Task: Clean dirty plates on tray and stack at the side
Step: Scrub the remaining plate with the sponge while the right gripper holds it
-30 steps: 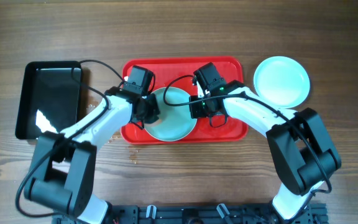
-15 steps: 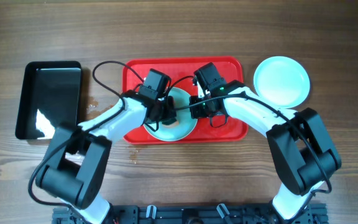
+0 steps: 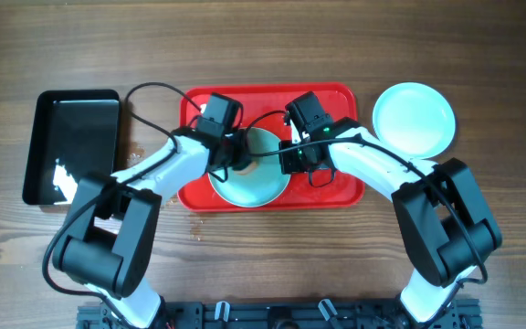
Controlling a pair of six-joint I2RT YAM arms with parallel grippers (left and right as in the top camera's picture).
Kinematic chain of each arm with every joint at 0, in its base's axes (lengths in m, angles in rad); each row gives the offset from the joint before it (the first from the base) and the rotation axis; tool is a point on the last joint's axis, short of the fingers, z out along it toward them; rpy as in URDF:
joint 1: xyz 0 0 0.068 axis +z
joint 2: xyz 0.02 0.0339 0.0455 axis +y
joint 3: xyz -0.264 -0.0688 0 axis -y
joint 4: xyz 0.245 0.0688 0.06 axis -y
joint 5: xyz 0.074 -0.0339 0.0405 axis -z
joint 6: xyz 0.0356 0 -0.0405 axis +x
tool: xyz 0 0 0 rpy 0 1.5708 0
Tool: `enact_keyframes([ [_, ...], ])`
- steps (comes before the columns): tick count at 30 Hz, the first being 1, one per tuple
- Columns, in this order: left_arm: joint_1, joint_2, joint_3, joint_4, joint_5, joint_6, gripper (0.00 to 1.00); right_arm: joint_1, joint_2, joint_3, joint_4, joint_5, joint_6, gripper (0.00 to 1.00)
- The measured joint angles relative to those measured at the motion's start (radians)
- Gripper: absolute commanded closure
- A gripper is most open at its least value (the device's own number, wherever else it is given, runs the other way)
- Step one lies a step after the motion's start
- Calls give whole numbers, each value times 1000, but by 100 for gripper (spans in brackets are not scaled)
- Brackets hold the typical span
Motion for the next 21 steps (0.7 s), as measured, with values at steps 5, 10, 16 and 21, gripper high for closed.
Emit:
enact_keyframes([
  [5,32,-6,18,-101,-40,0,96,0,0,0,0,0,0,96],
  [10,38,-17,24,-193,-29,0,96,0,0,0,0,0,0,96],
  [16,45,-36,17,-289,28,0,96,0,0,0,-3,0,5,96],
  [21,45,-75,-10,-299,41,0,96,0,0,1,-6,0,8,96],
])
